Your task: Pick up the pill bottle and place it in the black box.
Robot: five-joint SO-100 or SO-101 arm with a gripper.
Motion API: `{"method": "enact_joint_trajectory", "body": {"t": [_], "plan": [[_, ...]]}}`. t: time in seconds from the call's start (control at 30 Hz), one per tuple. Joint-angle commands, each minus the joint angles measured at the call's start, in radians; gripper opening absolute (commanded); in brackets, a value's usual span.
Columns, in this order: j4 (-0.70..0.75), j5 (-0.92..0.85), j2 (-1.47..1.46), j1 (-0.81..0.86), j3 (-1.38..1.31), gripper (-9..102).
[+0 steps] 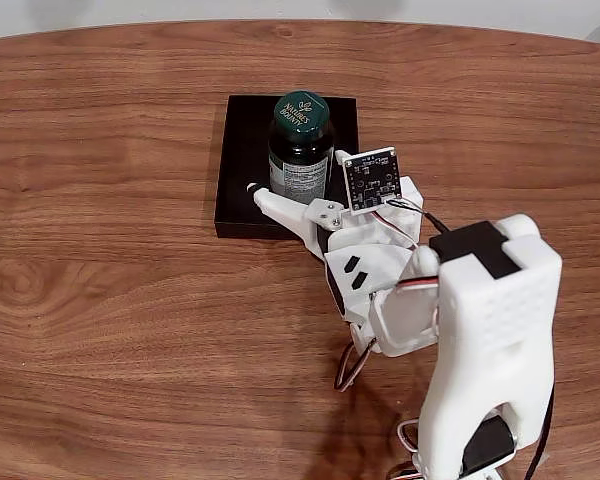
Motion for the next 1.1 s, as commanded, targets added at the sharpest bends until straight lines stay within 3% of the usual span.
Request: {"method": "enact_joint_trajectory", "body": {"t": [0.0, 0.7, 1.07], "plan": [[0.026, 0.014, 0.112, 0.003, 0.011, 39], [0.133, 0.071, 0.337, 0.034, 0.216, 38], [0.279, 0.110, 0.515, 0.075, 0.293, 38]]}}
